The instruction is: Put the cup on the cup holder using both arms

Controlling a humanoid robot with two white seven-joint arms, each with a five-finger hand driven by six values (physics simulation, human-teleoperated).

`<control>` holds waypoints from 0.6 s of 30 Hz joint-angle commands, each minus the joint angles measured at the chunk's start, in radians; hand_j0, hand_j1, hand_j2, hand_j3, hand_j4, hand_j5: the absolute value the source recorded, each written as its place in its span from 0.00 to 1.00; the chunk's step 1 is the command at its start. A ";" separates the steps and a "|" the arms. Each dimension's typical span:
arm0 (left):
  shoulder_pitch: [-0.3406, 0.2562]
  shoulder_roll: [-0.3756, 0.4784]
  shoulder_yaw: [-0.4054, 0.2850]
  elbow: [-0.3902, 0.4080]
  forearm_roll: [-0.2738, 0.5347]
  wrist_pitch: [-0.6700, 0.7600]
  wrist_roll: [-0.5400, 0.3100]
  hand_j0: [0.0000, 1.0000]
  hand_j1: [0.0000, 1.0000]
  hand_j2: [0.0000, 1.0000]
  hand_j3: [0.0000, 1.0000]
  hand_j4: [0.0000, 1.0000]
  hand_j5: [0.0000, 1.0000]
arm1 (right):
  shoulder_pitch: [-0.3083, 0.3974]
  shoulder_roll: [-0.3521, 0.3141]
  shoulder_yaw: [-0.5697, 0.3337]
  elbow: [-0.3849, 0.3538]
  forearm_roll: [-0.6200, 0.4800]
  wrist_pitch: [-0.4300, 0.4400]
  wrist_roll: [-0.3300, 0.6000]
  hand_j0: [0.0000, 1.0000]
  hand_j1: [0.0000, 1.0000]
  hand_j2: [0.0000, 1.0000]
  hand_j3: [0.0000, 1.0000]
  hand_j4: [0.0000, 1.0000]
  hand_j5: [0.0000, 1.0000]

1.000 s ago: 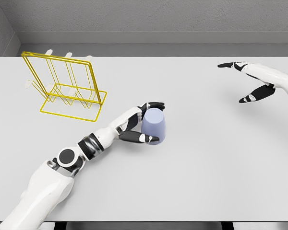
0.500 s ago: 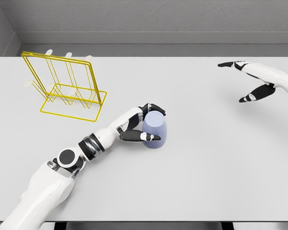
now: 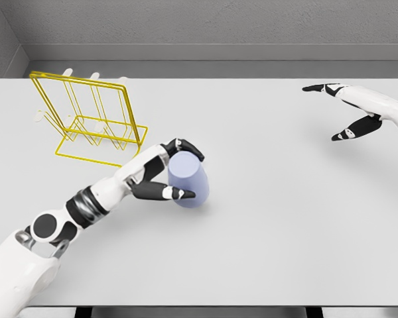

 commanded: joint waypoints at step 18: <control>0.018 0.242 0.126 -0.078 0.138 -0.007 0.001 0.40 0.40 0.40 0.40 0.40 0.40 | -0.006 -0.003 -0.001 0.000 -0.007 0.002 0.000 1.00 1.00 1.00 1.00 1.00 1.00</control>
